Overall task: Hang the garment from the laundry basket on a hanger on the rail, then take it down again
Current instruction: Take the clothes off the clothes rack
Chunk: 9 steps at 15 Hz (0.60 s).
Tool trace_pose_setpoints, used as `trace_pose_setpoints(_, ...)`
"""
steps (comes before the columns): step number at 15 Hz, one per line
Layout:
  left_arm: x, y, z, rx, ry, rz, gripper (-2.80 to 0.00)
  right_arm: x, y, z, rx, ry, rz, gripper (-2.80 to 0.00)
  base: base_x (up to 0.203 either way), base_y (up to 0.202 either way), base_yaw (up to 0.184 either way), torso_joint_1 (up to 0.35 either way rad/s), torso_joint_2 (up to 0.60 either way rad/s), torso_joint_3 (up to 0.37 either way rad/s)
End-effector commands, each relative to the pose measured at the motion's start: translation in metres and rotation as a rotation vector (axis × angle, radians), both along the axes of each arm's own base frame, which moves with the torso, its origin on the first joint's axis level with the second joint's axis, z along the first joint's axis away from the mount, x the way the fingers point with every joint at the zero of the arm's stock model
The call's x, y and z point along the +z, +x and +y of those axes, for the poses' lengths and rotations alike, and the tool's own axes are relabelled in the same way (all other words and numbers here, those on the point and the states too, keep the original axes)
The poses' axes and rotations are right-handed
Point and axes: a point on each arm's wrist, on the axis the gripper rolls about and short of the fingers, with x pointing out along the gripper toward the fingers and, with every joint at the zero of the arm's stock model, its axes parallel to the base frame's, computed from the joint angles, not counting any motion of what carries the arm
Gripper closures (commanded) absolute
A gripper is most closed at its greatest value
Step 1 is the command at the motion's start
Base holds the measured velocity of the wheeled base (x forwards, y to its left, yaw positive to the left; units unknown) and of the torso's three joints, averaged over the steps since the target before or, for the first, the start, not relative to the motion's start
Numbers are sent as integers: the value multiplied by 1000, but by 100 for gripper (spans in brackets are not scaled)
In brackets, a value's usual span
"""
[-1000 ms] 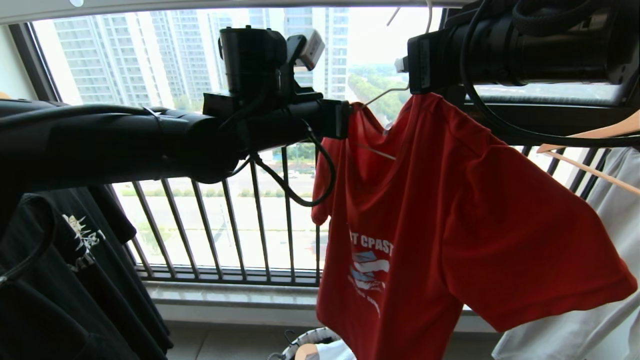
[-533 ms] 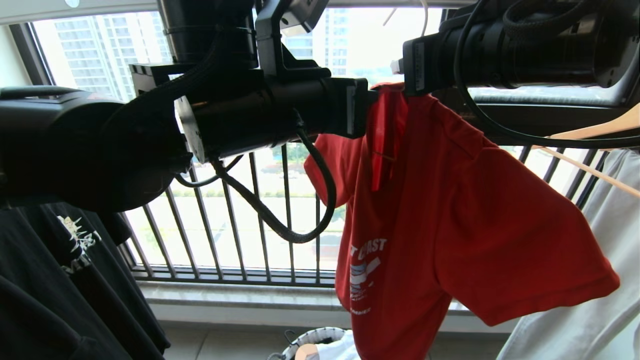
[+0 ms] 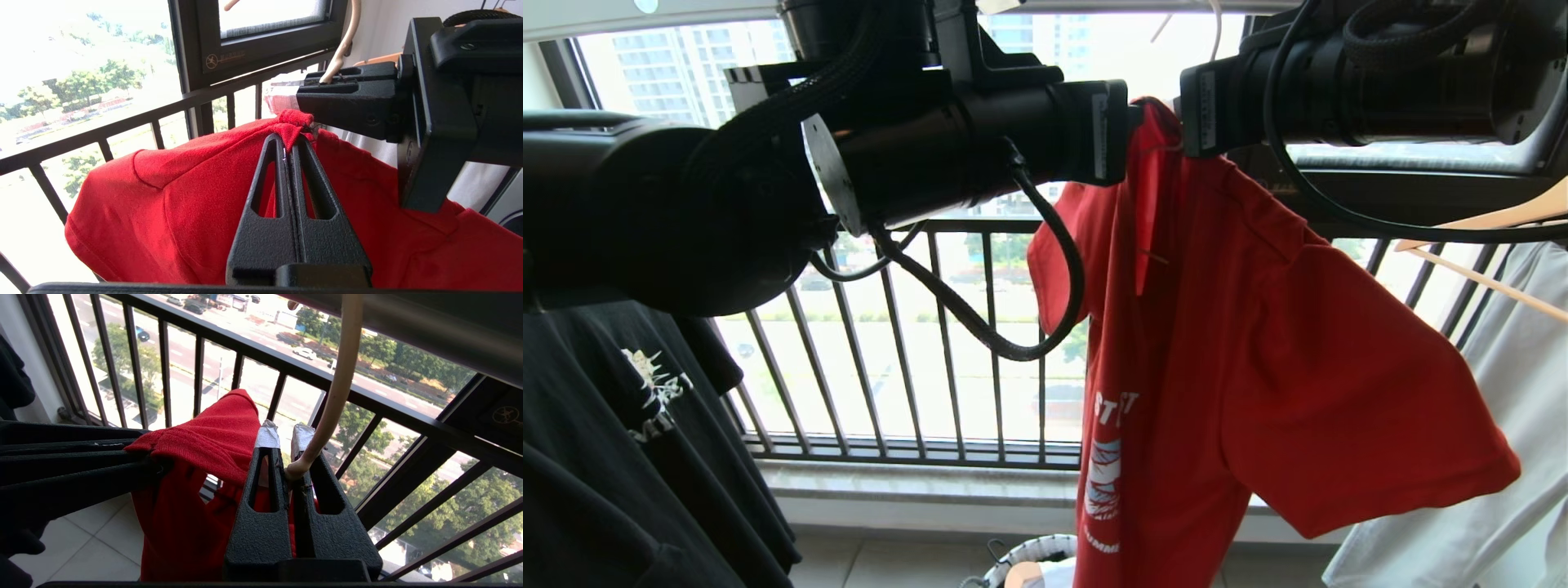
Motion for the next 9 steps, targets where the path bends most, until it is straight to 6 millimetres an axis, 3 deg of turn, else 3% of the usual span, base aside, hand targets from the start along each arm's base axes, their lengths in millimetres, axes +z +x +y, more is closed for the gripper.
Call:
trace_pose_setpoints(1,-4,17,-13,14,2,-5,0,1,-2,-1,0,1,-3,0,0,0,0,0,0,0)
trace_pose_setpoints(9,-19,33,-25,35,71,-27,0,3,-4,-2,0,5,-9,0,0,0,0,0,0,0)
